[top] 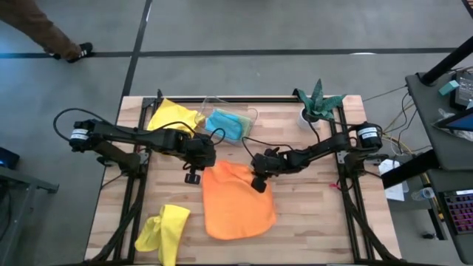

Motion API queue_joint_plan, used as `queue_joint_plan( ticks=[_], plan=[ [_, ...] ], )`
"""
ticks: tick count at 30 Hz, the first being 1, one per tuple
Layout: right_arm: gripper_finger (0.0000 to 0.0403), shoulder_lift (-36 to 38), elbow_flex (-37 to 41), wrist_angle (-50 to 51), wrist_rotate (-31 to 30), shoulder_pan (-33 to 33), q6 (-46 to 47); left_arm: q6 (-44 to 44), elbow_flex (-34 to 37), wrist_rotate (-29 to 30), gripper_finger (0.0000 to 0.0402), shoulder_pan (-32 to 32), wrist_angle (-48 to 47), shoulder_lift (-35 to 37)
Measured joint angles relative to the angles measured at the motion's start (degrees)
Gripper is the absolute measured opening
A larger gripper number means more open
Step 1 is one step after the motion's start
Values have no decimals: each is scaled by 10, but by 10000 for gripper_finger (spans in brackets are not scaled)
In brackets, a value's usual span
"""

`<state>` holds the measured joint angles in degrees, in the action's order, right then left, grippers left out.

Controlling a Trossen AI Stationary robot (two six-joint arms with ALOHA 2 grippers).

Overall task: Fold microfiber towels
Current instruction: Fold the orange towel

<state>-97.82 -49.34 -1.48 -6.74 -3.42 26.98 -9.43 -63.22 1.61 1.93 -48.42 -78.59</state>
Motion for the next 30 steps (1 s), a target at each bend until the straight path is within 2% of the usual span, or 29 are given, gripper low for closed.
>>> queue_joint_plan(
  ticks=[18, 26, 30],
  plan=[
    [9, 107, 0, 63, -23, 0, 0, -4, 0, 1, 0, 0, 11, 0],
    [11, 92, 0, 59, -23, 0, 1, -5, 0, 3, 0, 0, 18, 0],
    [34, 73, 0, 58, -18, -1, 4, -5, 0, 2, 0, 0, 17, 0]
  ],
)
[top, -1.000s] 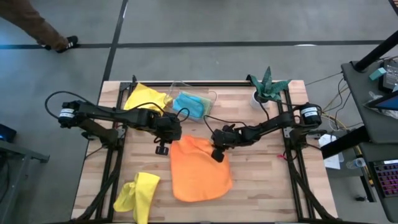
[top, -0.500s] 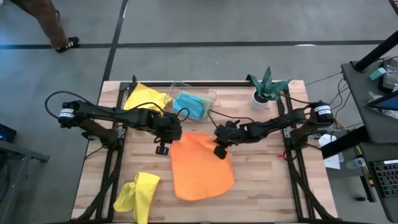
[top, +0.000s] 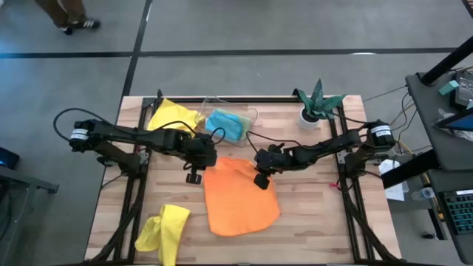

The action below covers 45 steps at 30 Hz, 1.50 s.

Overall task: Fold microfiber towels
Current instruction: Fold the orange towel

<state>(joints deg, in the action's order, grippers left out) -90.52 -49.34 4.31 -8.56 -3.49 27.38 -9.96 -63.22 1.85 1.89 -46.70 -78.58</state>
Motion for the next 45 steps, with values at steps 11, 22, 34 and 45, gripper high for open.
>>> queue_joint_plan(
  ticks=[11, 22, 34, 45],
  plan=[
    [130, -35, 0, -26, 0, -2, -10, -10, 0, 0, 0, 0, 8, 0],
    [17, -22, 0, -23, 11, -5, -39, -11, 0, 0, 0, 0, 12, 0],
    [8, 89, 0, 109, -219, -26, -63, -60, -1, 175, 0, 0, 12, 0],
    [8, 171, 0, 124, -276, -51, -79, -85, -2, 275, 0, 0, 17, 0]
  ],
)
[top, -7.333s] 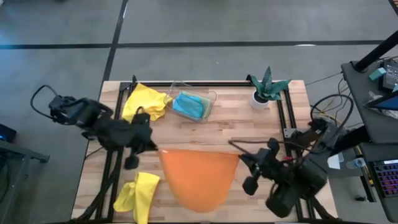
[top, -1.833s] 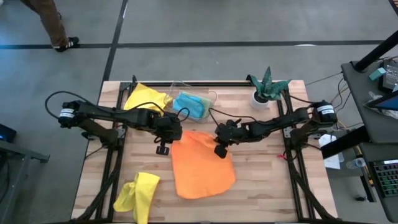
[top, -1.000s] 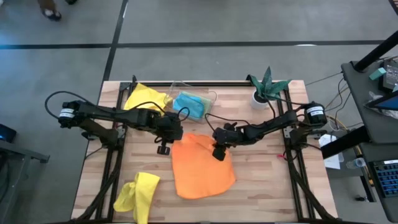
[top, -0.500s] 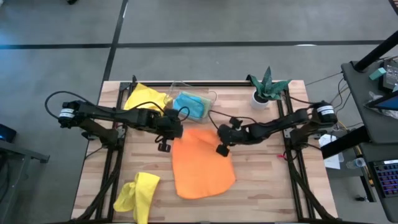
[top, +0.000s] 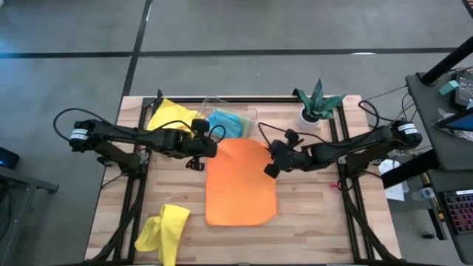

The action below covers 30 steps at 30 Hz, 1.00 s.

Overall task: Fold microfiber towels
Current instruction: Fold the orange towel

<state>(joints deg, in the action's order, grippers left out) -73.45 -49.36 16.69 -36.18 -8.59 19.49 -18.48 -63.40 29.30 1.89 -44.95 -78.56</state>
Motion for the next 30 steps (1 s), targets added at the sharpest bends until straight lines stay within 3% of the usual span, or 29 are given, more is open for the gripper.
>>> queue_joint_plan(
  ticks=[4, 11, 15, 23, 30],
  plan=[
    [8, 2, 0, 10, -4, -9, 0, -2, 0, 3, 0, 0, 0, 0],
    [8, 2, 0, 38, -34, -19, -1, -37, 0, 86, 0, 1, 8, 0],
    [8, 2, 0, 39, -35, -34, -10, -47, 1, 90, 0, 9, 12, 0],
    [8, -3, 0, 38, -71, -101, -13, -49, 28, 83, 0, 72, 13, 9],
    [8, -40, 0, -6, -75, -171, 9, 22, 62, 74, 0, 151, 15, 23]
  ],
)
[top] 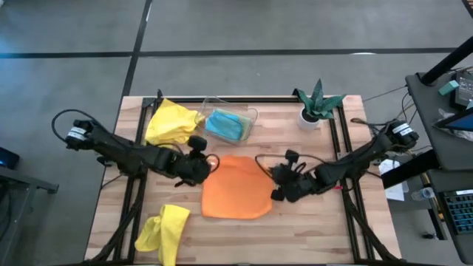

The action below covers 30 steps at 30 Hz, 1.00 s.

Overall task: Fold microfiber towels
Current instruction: Fold the orange towel

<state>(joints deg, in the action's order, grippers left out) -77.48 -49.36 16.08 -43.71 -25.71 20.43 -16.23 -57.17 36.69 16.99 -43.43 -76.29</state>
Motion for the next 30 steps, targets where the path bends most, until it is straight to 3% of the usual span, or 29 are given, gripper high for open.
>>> queue_joint_plan(
  ticks=[8, 17, 26, 30],
  plan=[
    [8, -55, 0, -96, 6, -79, 27, 104, 17, -2, 0, 105, 6, -2],
    [8, -108, -1, -122, 14, -139, 91, 225, 82, -38, 0, 222, 104, -12],
    [8, -179, -1, -158, 68, -150, 142, 251, 103, -90, 0, 251, 174, -73],
    [8, -197, -1, -179, 92, -150, 141, 251, 103, -140, 0, 251, 193, -105]
  ],
)
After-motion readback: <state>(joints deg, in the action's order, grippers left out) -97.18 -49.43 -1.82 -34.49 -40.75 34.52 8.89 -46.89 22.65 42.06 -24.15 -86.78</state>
